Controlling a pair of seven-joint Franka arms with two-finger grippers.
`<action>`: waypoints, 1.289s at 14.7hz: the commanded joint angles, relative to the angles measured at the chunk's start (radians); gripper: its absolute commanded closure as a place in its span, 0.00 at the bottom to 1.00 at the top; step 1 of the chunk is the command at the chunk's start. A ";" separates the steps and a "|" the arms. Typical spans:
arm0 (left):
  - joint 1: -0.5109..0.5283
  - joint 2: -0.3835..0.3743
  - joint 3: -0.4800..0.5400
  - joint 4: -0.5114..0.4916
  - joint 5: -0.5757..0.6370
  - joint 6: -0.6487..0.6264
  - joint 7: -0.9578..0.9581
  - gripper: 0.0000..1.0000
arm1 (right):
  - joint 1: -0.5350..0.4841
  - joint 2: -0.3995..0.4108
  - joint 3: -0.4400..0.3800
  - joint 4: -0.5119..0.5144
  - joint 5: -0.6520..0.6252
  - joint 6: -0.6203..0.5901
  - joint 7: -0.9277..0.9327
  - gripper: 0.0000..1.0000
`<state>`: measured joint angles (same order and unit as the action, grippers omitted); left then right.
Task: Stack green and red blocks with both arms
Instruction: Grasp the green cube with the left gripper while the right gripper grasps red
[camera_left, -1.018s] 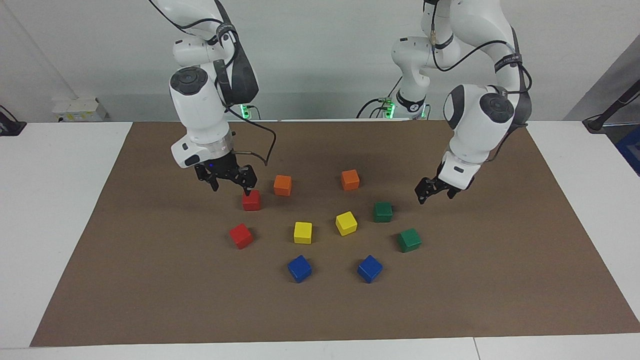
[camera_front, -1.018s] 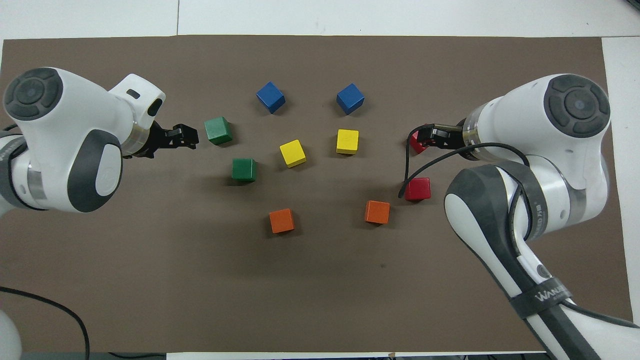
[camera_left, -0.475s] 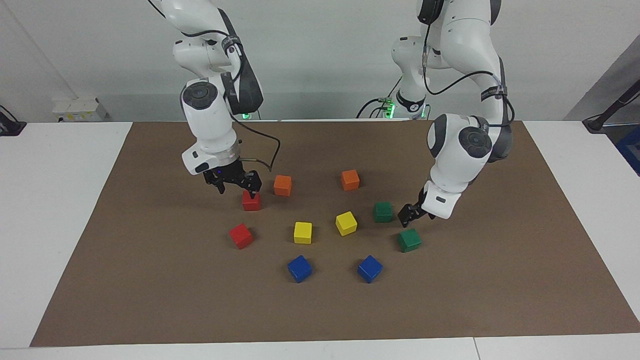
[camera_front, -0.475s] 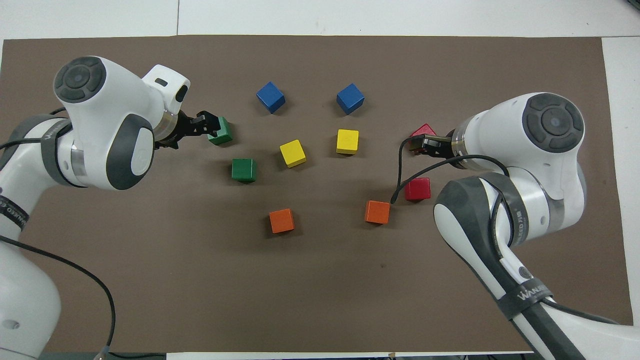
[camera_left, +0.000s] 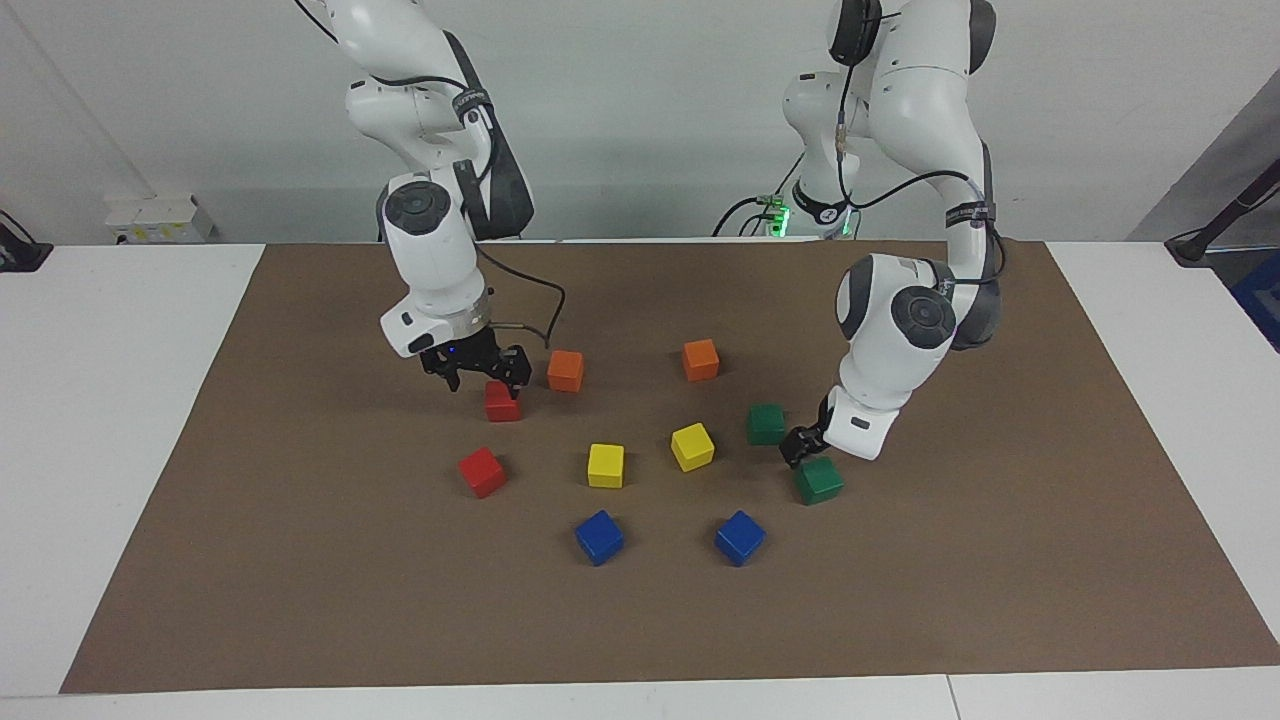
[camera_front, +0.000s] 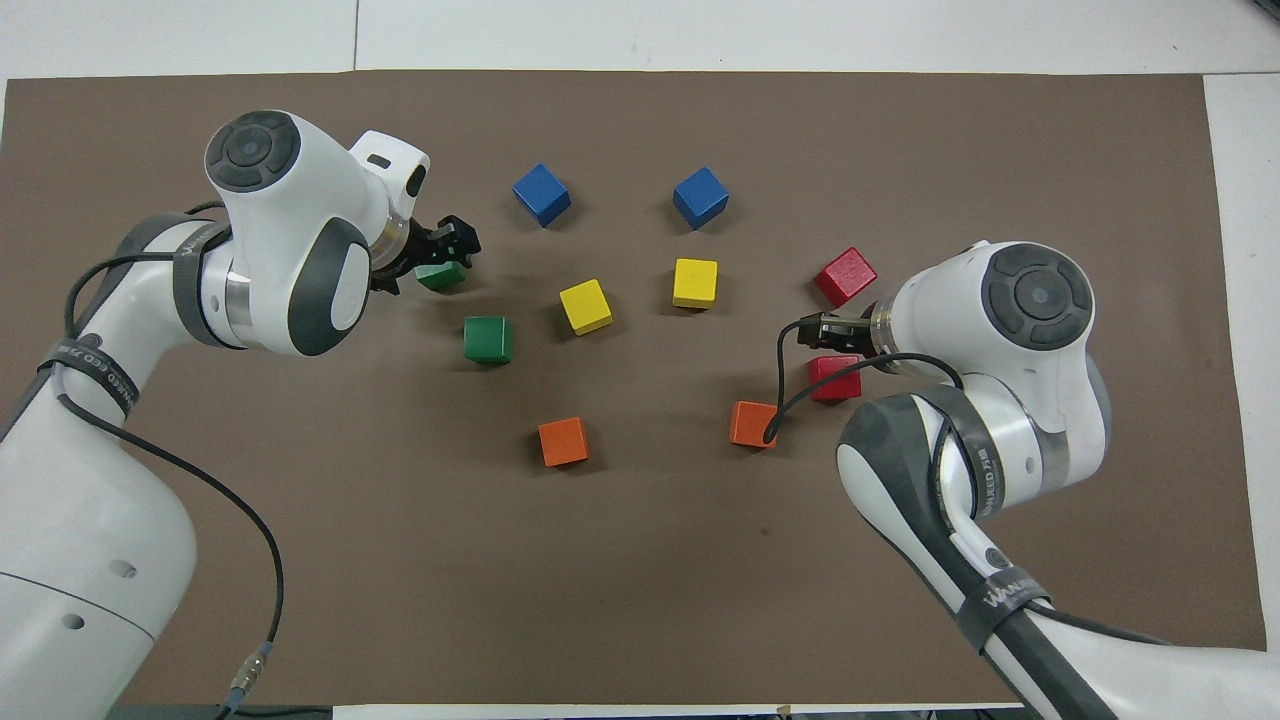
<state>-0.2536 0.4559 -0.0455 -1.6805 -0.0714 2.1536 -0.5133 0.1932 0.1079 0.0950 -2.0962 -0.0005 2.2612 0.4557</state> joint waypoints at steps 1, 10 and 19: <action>-0.021 0.027 0.015 0.022 -0.002 0.015 -0.024 0.00 | 0.014 -0.014 -0.003 -0.034 0.011 0.047 -0.073 0.00; -0.024 0.049 0.015 0.022 0.019 0.060 -0.024 0.00 | 0.022 -0.011 -0.003 -0.148 0.011 0.210 -0.103 0.00; -0.030 0.047 0.016 -0.031 0.070 0.161 -0.028 0.03 | 0.015 0.006 -0.003 -0.208 0.011 0.270 -0.124 0.00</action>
<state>-0.2607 0.4948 -0.0466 -1.6868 -0.0220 2.2645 -0.5208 0.2167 0.1096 0.0908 -2.2666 -0.0005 2.4713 0.3616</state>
